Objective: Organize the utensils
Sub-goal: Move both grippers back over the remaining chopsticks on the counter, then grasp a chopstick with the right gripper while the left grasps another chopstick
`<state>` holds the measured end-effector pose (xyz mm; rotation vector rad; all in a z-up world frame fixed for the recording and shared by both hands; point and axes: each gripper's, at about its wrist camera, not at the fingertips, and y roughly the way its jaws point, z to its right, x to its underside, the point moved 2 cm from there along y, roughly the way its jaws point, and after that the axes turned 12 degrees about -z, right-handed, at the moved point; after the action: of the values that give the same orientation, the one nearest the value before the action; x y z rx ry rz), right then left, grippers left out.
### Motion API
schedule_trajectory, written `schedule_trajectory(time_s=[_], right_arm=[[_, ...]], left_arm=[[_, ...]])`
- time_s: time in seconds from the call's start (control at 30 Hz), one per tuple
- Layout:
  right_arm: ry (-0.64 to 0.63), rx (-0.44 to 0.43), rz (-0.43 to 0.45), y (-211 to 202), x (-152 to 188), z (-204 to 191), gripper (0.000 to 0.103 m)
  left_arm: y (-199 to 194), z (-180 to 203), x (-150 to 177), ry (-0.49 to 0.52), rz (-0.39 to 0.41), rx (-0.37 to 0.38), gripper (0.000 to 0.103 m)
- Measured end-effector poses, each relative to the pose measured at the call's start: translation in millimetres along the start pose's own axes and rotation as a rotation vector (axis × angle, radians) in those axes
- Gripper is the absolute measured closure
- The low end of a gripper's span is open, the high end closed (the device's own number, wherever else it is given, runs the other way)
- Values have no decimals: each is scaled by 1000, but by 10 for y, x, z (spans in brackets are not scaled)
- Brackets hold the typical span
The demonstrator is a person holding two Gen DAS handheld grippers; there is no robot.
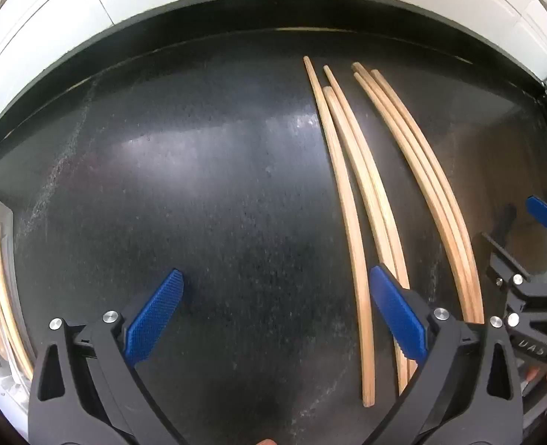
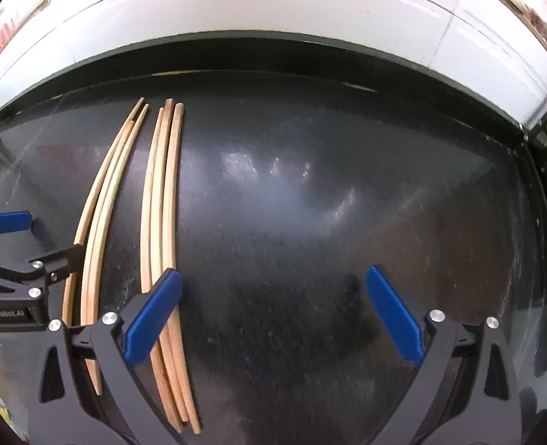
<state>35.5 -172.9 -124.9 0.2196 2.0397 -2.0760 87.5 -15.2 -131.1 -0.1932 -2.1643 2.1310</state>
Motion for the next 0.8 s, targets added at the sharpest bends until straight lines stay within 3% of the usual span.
schedule_trajectory(time_s=[0.27, 0.43, 0.8], right_arm=[[-28, -10, 11, -34, -107, -72, 7], [-40, -27, -16, 44, -155, -87, 7], [-32, -48, 17, 61, -195, 18, 5]], left_arm=[[2, -61, -190, -8, -24, 4, 6], [26, -42, -241, -2, -5, -5, 5], [-4, 107, -394, 21, 27, -8, 5]])
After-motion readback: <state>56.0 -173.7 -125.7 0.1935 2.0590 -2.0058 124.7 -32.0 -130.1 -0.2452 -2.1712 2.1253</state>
